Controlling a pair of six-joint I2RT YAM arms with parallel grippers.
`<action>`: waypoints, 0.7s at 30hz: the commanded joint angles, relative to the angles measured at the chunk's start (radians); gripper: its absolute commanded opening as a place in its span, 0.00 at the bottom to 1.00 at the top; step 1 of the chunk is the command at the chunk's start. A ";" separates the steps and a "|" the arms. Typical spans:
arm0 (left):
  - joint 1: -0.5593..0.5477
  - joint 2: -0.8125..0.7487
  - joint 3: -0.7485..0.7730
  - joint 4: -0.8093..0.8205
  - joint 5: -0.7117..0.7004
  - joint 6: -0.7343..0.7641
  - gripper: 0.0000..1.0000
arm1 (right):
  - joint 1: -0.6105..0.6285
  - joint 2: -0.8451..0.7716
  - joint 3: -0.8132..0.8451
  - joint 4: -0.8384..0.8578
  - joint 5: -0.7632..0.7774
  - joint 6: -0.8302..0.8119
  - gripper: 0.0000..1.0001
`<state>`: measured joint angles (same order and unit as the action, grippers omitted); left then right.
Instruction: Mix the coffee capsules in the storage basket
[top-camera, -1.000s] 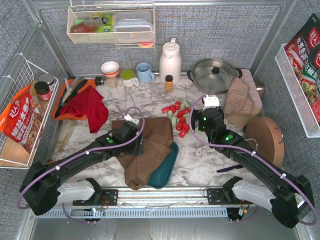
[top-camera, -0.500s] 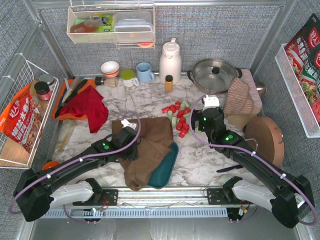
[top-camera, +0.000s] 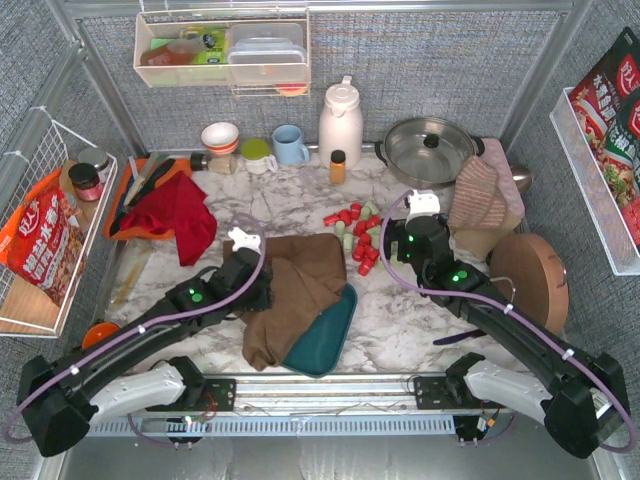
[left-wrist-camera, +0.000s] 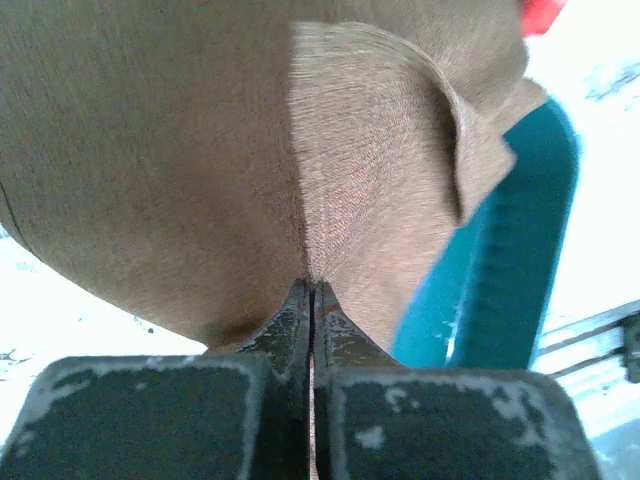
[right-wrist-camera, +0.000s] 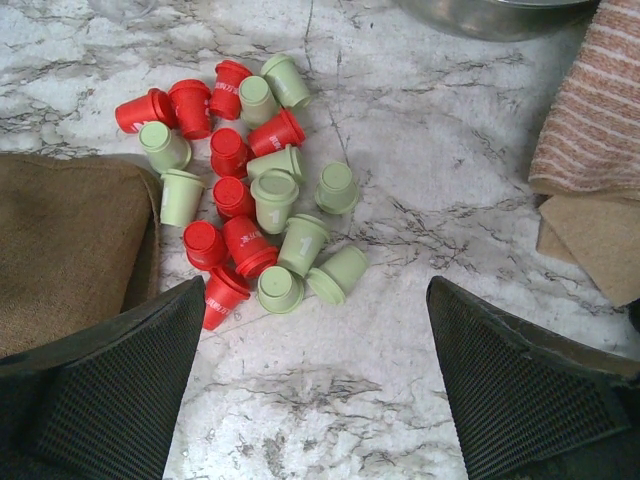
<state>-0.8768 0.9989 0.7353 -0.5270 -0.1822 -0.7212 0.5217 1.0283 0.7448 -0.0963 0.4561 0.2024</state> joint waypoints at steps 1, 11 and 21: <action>-0.001 -0.065 0.060 0.007 -0.065 -0.014 0.00 | 0.000 -0.013 0.001 0.018 0.004 0.004 0.96; -0.001 -0.187 0.196 0.087 -0.346 0.098 0.00 | 0.000 -0.031 -0.009 0.030 0.013 0.020 0.97; 0.021 -0.157 0.266 0.302 -0.539 0.291 0.00 | 0.000 -0.081 -0.036 0.049 0.004 0.035 0.97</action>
<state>-0.8726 0.8268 0.9775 -0.3729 -0.6144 -0.5362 0.5217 0.9596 0.7158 -0.0879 0.4603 0.2218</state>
